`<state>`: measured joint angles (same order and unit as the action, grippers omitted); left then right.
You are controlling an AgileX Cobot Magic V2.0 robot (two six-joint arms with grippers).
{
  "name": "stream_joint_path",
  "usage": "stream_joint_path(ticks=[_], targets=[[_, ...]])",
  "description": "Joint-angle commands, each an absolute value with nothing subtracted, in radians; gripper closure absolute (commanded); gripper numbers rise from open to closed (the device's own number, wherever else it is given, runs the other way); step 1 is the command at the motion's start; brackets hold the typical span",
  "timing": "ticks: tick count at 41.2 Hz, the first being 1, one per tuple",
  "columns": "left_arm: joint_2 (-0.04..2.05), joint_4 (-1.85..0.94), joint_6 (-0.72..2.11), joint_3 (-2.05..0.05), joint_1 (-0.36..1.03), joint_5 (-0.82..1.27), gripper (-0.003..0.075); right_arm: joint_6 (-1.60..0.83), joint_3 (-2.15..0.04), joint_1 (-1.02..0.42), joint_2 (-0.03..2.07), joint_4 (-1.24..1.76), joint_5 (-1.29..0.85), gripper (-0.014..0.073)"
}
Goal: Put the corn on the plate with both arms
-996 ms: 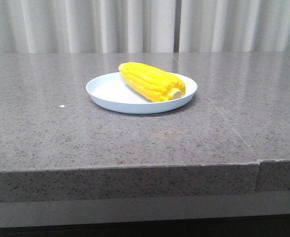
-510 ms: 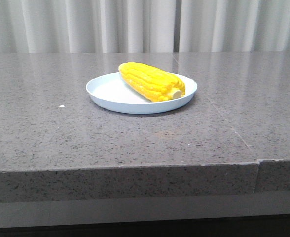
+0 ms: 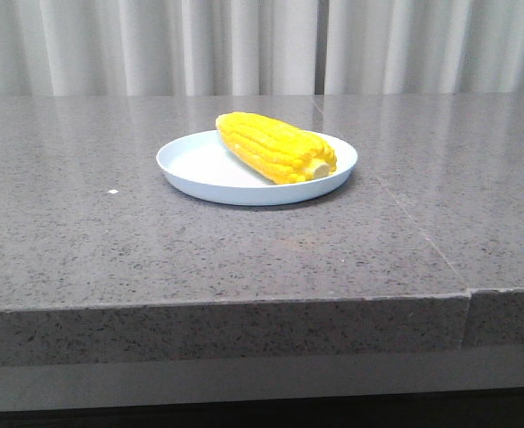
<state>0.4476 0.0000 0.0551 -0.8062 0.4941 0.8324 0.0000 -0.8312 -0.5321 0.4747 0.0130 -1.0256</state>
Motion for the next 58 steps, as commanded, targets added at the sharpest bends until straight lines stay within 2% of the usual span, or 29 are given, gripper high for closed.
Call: stream_joint_path(ticks=[1,17,26,29,58], targets=[[0.404,-0.010,0.043,-0.765,0.416,0.704,0.0740,-0.011,-0.853,-0.530,0.481,0.008,-0.965,0.0713],[0.034,0.000,0.043,-0.207,0.077,0.183,0.0740,-0.011,-0.853,-0.530,0.481,0.008,-0.965,0.0713],[-0.021,-0.013,0.043,-0.028,0.035,0.000,0.0740,-0.011,-0.853,-0.530,0.481,0.008,-0.966,0.0713],[-0.025,-0.013,0.043,0.009,0.037,-0.062,0.0740,-0.011,-0.853,-0.530,0.481,0.008,-0.967,0.0713],[-0.023,-0.013,0.043,0.008,0.037,-0.055,0.0740,-0.011,-0.853,-0.530,0.481,0.008,-0.968,0.0713]])
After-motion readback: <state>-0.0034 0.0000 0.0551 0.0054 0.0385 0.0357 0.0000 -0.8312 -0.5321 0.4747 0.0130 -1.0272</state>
